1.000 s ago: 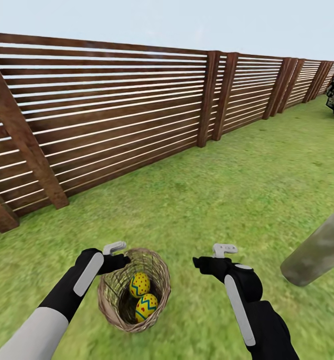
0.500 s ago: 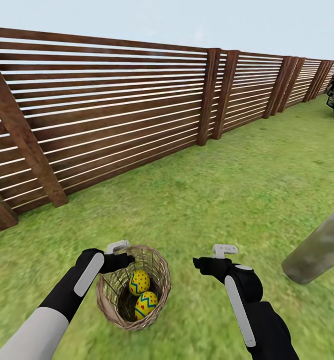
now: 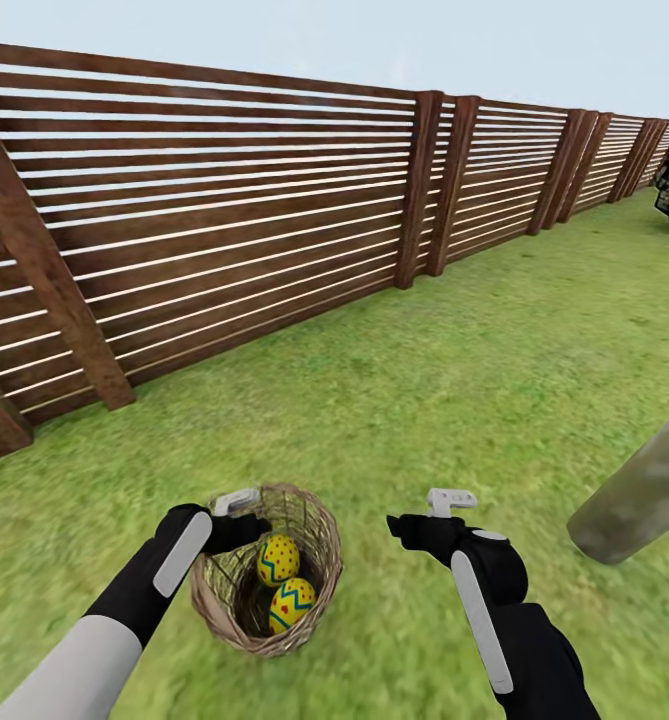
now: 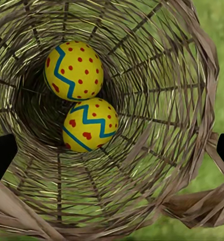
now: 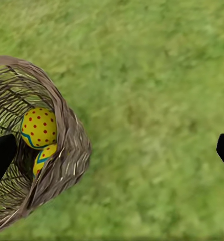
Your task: Take the three Easter eggs out of the wicker basket on the lawn in the garden, then place them on the lawn next to a single tree (choose any tree) so that all three eggs are next to the same tree and none are left in the basket.
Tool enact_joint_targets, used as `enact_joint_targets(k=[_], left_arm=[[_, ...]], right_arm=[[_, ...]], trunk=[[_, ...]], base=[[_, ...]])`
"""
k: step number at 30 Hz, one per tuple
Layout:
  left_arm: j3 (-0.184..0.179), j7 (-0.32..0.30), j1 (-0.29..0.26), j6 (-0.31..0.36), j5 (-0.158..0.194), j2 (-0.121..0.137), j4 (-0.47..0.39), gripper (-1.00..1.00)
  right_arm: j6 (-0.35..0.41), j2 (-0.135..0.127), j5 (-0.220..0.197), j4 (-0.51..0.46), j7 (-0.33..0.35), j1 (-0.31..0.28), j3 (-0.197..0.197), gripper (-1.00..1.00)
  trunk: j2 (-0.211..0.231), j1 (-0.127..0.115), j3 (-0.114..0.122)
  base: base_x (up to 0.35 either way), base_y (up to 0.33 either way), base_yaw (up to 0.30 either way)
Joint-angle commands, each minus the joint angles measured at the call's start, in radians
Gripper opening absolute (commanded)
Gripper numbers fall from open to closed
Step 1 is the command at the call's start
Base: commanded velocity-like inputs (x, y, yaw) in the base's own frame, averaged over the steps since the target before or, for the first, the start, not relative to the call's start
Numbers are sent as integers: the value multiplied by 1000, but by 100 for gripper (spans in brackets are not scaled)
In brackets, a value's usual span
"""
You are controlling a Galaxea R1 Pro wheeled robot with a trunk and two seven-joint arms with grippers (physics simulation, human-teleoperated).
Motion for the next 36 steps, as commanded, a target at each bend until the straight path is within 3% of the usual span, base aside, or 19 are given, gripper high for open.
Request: enact_joint_targets(k=[1,9,20,36], left_arm=[[-4,10,-1,1,10,1,0,100],[-12,10,-1,-2,10,-2,3,100],[-67,16,1,-39,10,-2,3,100],[-72,18,0,-43,10,-2,3,100]], right_arm=[[3,0,-11,-1,-10,-1,1,100],[3,0,-11,-1,-10,0,1,100],[3,0,-11,-1,-10,1,1,100],[3,0,-11,-1,-10,1,2,100]], trunk=[[-8,4,-4],[-64,34,-29],[-141,77,-64],[-141,77,-64]], base=[[0,0,0],[0,0,0],[0,0,0],[12,8,0]])
